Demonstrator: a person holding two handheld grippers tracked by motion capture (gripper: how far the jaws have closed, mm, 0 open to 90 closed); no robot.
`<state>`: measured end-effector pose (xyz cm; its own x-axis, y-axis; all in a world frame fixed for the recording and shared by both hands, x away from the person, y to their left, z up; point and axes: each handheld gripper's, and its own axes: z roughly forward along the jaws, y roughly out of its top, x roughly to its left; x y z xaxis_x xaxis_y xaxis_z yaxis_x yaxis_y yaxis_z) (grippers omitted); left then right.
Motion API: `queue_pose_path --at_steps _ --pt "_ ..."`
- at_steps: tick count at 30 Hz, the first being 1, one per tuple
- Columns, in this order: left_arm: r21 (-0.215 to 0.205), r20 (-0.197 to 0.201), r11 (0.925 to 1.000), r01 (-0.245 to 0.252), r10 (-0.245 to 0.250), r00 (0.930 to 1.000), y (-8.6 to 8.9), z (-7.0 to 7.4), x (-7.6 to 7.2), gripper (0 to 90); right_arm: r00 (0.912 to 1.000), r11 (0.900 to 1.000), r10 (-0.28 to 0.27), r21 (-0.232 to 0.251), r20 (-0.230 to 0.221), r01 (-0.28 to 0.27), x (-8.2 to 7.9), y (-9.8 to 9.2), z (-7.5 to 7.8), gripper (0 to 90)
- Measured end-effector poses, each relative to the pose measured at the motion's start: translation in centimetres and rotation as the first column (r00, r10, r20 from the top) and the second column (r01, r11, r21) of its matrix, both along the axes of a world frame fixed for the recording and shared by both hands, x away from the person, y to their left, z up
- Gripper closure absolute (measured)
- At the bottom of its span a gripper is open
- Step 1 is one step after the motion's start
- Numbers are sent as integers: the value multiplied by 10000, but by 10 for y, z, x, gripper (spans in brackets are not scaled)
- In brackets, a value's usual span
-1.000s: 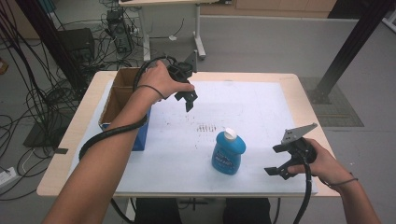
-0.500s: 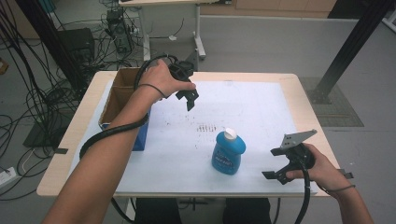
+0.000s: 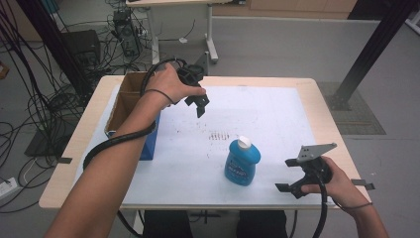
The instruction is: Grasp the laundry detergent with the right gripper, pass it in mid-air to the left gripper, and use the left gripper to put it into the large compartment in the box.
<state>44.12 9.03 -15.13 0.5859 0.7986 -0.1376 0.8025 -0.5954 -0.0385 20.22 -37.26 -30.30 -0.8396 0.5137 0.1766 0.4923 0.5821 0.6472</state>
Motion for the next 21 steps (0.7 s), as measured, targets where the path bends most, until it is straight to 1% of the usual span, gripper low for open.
queue_pose_path --at_steps 4,8,11,14,21 --pt "-112 -52 9999 -38 37 10000 3 0 0 68 9997 9999 -102 23 202 102 -5 1 -4 50" --pt "-111 -38 9999 -100 100 9999 3 -1 -1 67 9992 9999 -163 31 364 162 -9 3 -7 48" --pt "-46 -81 10000 -1 1 10000 3 0 1 67 9987 9998 -159 148 482 152 -10 3 -9 47" --pt "-77 -90 10000 -10 9 10000 3 0 0 69 9978 9994 -306 177 586 296 -14 6 -11 44" --pt "-79 -63 9999 -81 81 9999 4 -1 -1 69 9973 9988 -152 474 721 118 -17 4 -20 45"
